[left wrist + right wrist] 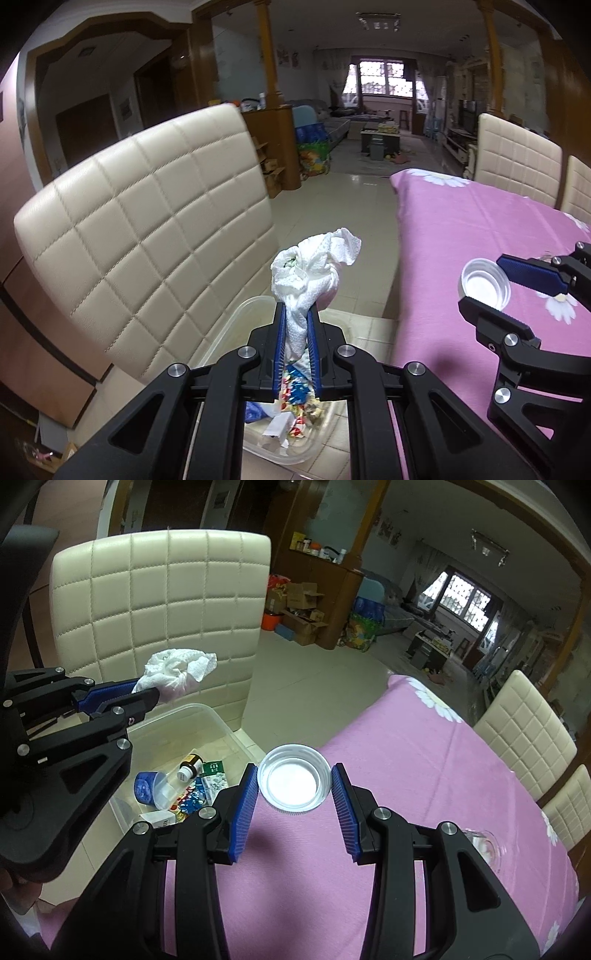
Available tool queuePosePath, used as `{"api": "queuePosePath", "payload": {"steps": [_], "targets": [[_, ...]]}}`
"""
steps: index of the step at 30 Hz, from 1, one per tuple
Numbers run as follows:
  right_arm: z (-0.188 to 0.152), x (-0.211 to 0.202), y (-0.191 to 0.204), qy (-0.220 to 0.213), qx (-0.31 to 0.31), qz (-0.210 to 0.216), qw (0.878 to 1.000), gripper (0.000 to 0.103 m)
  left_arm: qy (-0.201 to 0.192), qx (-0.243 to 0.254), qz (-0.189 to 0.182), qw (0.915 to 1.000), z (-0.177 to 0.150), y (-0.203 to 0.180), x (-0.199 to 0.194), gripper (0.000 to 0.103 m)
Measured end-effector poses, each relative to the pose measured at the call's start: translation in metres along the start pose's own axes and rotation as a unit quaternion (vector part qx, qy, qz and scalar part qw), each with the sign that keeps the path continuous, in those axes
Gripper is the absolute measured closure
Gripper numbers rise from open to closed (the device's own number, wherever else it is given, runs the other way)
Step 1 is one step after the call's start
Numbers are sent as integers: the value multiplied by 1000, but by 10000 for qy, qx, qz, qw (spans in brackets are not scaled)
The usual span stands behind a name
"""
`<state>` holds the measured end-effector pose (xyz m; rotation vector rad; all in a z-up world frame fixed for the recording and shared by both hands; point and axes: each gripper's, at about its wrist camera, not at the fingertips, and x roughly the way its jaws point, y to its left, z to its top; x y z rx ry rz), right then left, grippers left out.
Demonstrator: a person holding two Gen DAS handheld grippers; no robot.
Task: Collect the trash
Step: 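Open the left tool over the clear bin to drop the tissue, then lower the small white lid into the bin and open the right tool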
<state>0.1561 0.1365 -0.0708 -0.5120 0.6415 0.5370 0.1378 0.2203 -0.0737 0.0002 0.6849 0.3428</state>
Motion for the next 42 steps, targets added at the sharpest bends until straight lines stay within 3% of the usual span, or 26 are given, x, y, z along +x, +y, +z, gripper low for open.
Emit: {"api": "queuePosePath", "payload": {"steps": [18, 19, 21, 22, 23, 26, 42], "targets": [[24, 59, 33, 202, -132, 391, 9989, 61, 251, -278, 610, 9974, -13, 53, 43, 90], [24, 60, 33, 201, -137, 387, 9990, 61, 288, -291, 554, 9976, -13, 52, 44, 85], [24, 66, 34, 231, -130, 393, 9989, 61, 370, -334, 524, 9974, -15, 54, 48, 51], [24, 67, 33, 250, -124, 397, 9988, 61, 320, -357, 505, 9976, -15, 55, 49, 20], [23, 70, 33, 276, -120, 400, 9987, 61, 132, -372, 561, 9976, -17, 56, 44, 14], [22, 74, 34, 327, -136, 397, 9986, 61, -15, -172, 997, 9949, -17, 54, 43, 14], [28, 92, 71, 497, -363, 731, 9954, 60, 96, -12, 1546, 9879, -35, 75, 44, 14]]}}
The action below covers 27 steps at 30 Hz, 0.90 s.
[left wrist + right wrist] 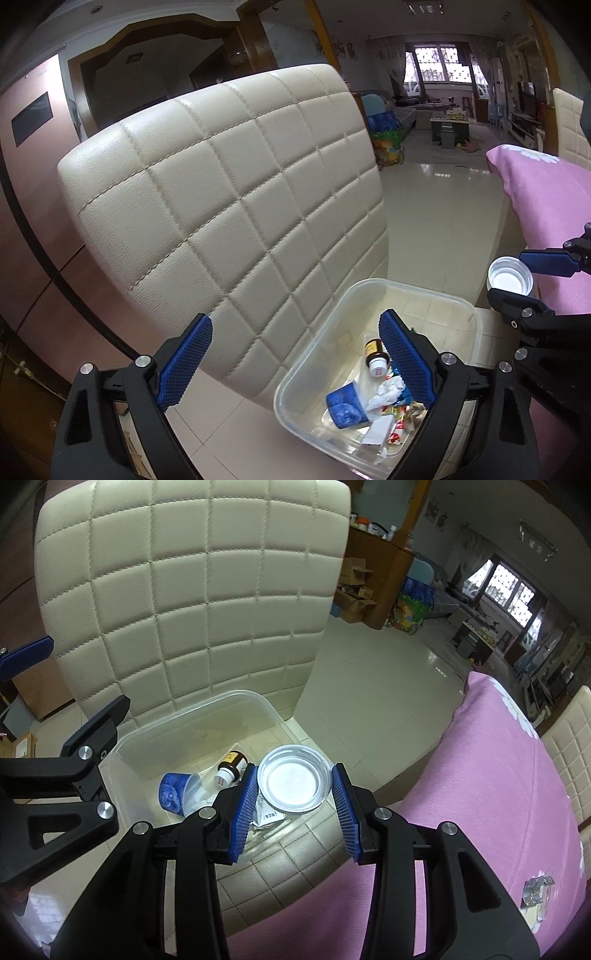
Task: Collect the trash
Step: 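Lower the small white lid into the bin and open the right tool, then move both tools back over the table toward the blister pack and clear lid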
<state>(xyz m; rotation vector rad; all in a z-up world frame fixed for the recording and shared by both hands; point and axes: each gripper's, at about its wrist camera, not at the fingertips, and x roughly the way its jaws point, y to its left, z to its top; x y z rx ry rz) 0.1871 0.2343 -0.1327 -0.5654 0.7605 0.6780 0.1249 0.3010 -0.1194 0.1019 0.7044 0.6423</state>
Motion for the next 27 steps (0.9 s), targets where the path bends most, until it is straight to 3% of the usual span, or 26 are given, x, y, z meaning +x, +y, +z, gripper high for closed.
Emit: {"api": "queuePosePath", "payload": {"steps": [5, 18, 27], "targets": [[2, -6, 10, -99, -91, -4, 9999, 42, 146, -230, 5, 9996, -4, 15, 3, 14], [-13, -15, -14, -40, 124, -246, 9996, 43, 112, -91, -303, 9994, -1, -7, -11, 14], [-50, -51, -68, -97, 641, -613, 9960, 43, -46, 199, -905, 9957, 10, -53, -49, 14]]}}
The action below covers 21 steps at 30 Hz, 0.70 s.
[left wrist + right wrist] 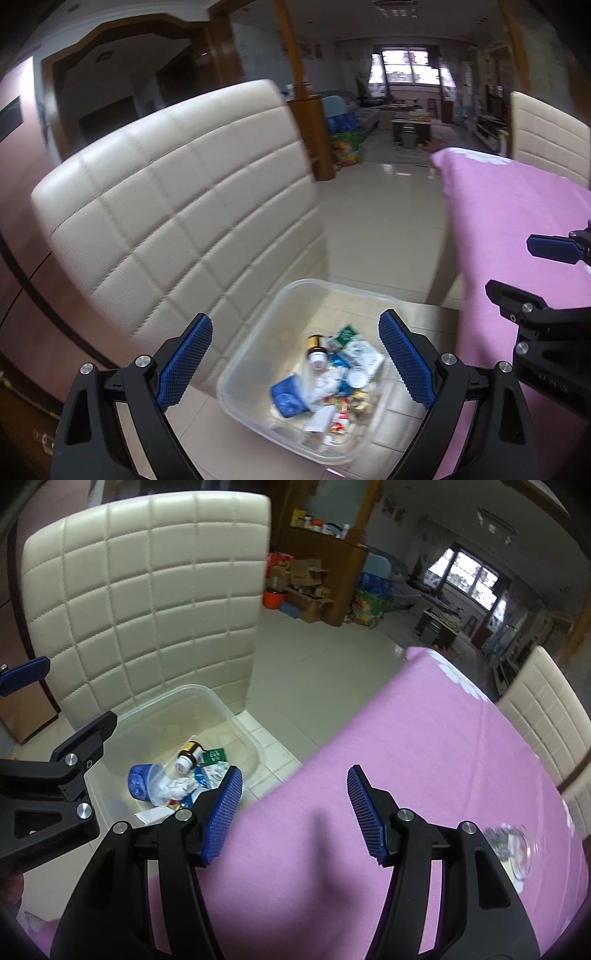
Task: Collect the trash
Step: 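Move both tools back over the table toward the blister pack and clear lid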
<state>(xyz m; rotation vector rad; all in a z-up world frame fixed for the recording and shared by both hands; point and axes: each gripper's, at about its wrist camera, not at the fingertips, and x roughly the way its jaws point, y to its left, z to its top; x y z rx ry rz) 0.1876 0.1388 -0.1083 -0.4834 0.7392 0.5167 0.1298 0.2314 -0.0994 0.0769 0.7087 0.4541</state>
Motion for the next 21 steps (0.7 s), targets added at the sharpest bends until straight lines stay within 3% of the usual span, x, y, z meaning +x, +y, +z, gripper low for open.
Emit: {"api": "queuePosePath", "payload": {"steps": [5, 9, 16, 21], "targets": [[-23, -15, -39, 17, 332, -262, 9991, 43, -131, 269, -376, 9988, 6, -38, -20, 14], [-48, -33, -76, 24, 637, -486, 9968, 43, -50, 445, -924, 9947, 9, -74, -33, 14], [-96, -47, -142, 187, 1162, -912, 9889, 42, 155, 1004, -1761, 9791, 14, -158, -51, 14], [-122, -53, -197, 283, 1578, -1174, 9801, 42, 130, 1367, -1975, 9706, 25, -211, -60, 14]]}}
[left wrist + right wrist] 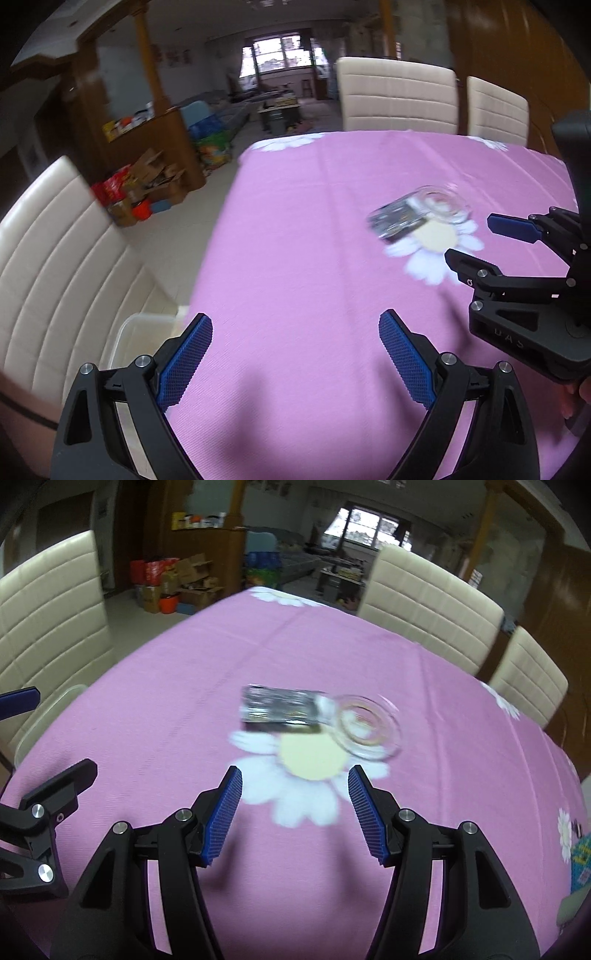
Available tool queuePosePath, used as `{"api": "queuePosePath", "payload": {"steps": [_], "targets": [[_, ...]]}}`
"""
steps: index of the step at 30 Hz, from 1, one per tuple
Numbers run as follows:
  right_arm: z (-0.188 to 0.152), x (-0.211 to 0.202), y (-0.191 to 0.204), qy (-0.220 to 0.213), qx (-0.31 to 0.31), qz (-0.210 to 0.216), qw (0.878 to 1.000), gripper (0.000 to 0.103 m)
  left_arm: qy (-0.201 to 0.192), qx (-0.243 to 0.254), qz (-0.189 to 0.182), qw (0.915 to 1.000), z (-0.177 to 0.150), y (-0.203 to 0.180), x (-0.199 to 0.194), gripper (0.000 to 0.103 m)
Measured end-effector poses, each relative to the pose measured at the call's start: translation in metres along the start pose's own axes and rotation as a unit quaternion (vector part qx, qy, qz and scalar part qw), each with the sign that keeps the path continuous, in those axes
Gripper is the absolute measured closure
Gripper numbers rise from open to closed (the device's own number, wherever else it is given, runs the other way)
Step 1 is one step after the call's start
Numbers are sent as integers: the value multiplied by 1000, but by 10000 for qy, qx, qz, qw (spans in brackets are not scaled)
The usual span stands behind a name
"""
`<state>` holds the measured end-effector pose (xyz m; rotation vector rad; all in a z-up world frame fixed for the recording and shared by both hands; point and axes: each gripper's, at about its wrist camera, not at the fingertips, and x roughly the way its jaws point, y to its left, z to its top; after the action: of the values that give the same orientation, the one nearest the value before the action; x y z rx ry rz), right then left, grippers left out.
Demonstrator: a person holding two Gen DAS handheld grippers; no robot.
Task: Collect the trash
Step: 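Move both tools back over the table toward the blister pack and clear lid, then grasp the silver blister pack with the left tool while the right grasps the clear round lid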
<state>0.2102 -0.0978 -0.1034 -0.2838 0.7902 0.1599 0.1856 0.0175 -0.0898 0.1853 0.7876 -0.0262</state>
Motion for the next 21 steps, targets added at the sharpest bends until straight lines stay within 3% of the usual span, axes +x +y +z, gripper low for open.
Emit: {"api": "queuePosePath", "payload": {"steps": [5, 8, 13, 21], "targets": [[-4, 15, -38, 125, 213, -104, 9996, 40, 123, -16, -325, 9994, 20, -26, 21, 14], [0, 29, -53, 224, 299, -110, 9992, 25, 156, 85, -410, 9990, 33, -39, 40, 14], [10, 55, -68, 275, 265, -158, 9991, 24, 292, 382, -375, 9981, 50, -57, 71, 14], [28, 93, -85, 490, 121, 286, 9983, 22, 407, 709, -567, 9950, 73, -65, 106, 14]]}}
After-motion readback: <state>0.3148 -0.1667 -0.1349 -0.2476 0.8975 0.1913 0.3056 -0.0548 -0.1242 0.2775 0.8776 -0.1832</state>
